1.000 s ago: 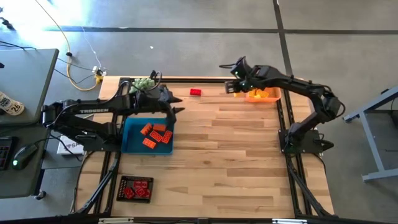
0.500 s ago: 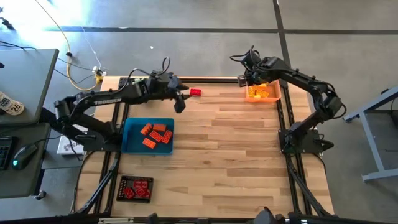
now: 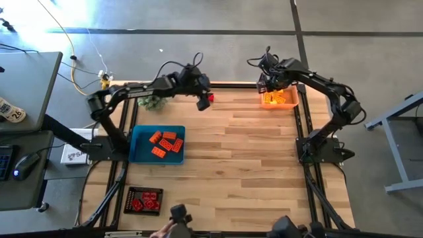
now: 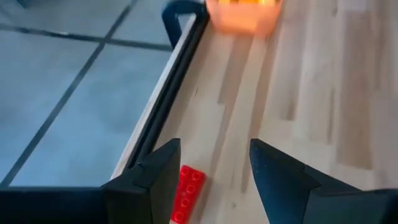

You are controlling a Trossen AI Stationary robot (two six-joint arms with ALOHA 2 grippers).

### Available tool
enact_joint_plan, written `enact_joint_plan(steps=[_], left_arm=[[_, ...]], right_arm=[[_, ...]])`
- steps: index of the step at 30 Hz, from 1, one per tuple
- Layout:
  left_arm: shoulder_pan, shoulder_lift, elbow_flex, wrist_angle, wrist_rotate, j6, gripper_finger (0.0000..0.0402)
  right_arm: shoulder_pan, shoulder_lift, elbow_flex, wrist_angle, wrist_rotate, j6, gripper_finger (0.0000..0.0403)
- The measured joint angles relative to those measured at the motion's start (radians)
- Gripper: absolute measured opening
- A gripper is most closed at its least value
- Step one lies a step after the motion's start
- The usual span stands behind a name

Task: Sort & place blocks by color
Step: Put the yellow game piece into the orange bin

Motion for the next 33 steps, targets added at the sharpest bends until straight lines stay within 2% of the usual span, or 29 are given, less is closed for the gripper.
enact_joint_plan(steps=[11, 24, 27, 33], left_arm=[[0.036, 0.175, 0.155, -0.111, -0.02, 0.069, 0.018], [0.043, 0.256, 0.171, -0.111, -0.034, 0.139, 0.018], [0.046, 0.259, 0.171, -0.111, -0.057, 0.167, 0.018], [0.046, 0.261, 0.171, -0.129, -0.136, 0.203, 0.018]], right_arm=[[-0.005, 0.109, 0.0, -0.01, 0.009, -0.079, 0.0122], [-0.007, 0.231, 0.0, -0.006, 0.095, -0.164, 0.0125], [-0.004, 0.231, 0.0, 0.0, 0.13, -0.177, 0.0134], [-0.004, 0.231, 0.0, 0.004, 0.126, -0.218, 0.0177]])
